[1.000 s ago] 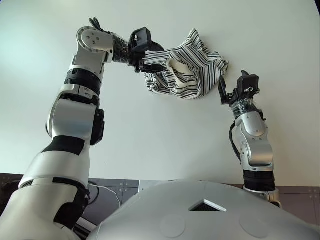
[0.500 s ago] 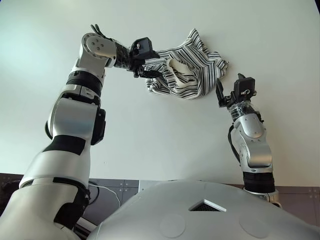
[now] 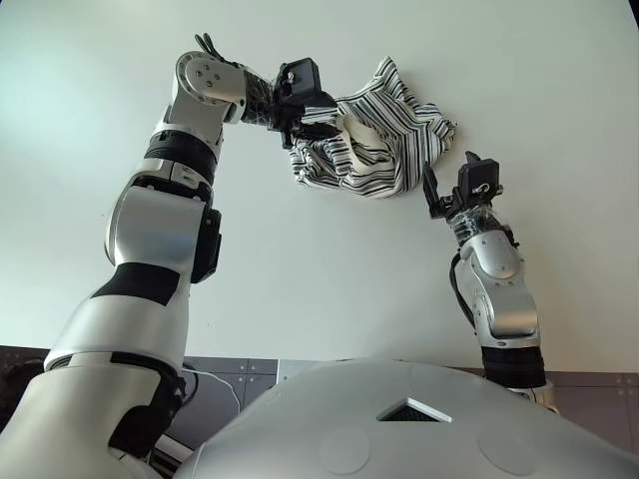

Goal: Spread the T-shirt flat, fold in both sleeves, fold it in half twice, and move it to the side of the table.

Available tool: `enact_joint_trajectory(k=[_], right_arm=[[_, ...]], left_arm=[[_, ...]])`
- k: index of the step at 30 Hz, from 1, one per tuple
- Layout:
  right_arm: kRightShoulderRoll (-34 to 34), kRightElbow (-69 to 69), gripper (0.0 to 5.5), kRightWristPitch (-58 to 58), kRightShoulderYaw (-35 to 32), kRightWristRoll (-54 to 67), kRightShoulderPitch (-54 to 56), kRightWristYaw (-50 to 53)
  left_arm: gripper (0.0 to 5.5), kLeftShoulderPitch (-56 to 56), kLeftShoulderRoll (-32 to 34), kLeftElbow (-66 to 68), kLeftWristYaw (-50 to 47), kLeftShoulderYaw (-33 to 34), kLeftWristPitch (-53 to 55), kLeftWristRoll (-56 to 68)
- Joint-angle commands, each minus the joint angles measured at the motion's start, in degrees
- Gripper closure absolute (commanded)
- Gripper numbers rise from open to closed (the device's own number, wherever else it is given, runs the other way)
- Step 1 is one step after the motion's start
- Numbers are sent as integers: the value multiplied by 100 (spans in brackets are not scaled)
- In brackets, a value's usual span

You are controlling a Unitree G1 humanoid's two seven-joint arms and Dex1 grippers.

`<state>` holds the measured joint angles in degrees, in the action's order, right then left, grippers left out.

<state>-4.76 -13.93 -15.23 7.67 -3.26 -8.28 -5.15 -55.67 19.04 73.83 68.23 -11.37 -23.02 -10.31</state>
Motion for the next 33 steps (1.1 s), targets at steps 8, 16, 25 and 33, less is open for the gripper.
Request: enact_joint_trajectory(k=[8, 16, 25, 33], right_arm=[[22, -17, 194, -92, 33, -29, -24, 43], [-70, -332, 194, -122, -245, 25, 96, 97], [-882, -633, 194, -356, -854, 117, 1116, -384], [-1870, -351, 194, -715, -23, 485, 2731, -2432]], left_arm=[[525, 125, 73, 14, 323, -29, 97, -75], [538, 484, 90, -445, 1010, 101, -170, 226], [538, 3067, 527, -4935, 1977, -214, 1050, 1415], [538, 4708, 1515, -8029, 1610, -114, 2611, 2065]])
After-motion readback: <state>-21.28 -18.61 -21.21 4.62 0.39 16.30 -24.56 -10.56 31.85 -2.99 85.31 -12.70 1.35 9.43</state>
